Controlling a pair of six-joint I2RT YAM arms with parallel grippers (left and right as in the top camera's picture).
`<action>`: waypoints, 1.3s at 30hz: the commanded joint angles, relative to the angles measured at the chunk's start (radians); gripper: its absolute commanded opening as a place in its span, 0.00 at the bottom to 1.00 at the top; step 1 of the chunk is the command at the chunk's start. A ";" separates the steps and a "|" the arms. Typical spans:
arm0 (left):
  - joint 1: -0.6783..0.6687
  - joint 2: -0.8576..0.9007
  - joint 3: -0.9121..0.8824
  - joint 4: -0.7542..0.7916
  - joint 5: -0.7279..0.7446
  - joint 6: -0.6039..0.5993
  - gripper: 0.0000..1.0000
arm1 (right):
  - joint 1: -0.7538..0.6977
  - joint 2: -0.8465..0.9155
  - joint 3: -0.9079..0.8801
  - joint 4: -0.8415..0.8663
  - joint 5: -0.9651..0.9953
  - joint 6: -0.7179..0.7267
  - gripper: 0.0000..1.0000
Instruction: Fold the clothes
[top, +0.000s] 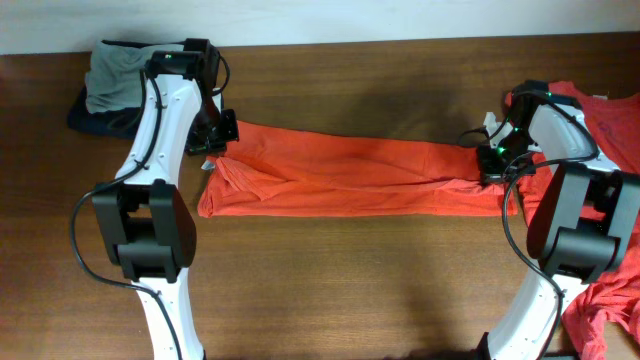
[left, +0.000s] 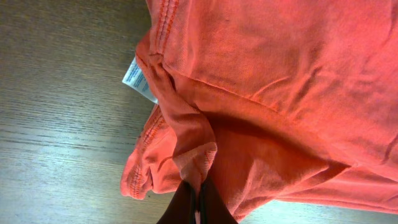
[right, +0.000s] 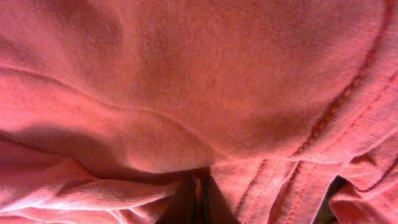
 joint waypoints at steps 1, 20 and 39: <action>0.006 -0.007 -0.010 0.002 -0.024 -0.006 0.01 | -0.003 -0.019 -0.005 0.003 0.017 0.011 0.04; 0.039 -0.023 0.122 -0.037 -0.013 0.017 0.74 | 0.000 -0.021 0.179 -0.134 -0.043 0.015 0.70; -0.005 0.157 0.119 0.046 0.112 0.166 0.01 | 0.004 -0.008 0.042 -0.124 -0.236 0.015 0.05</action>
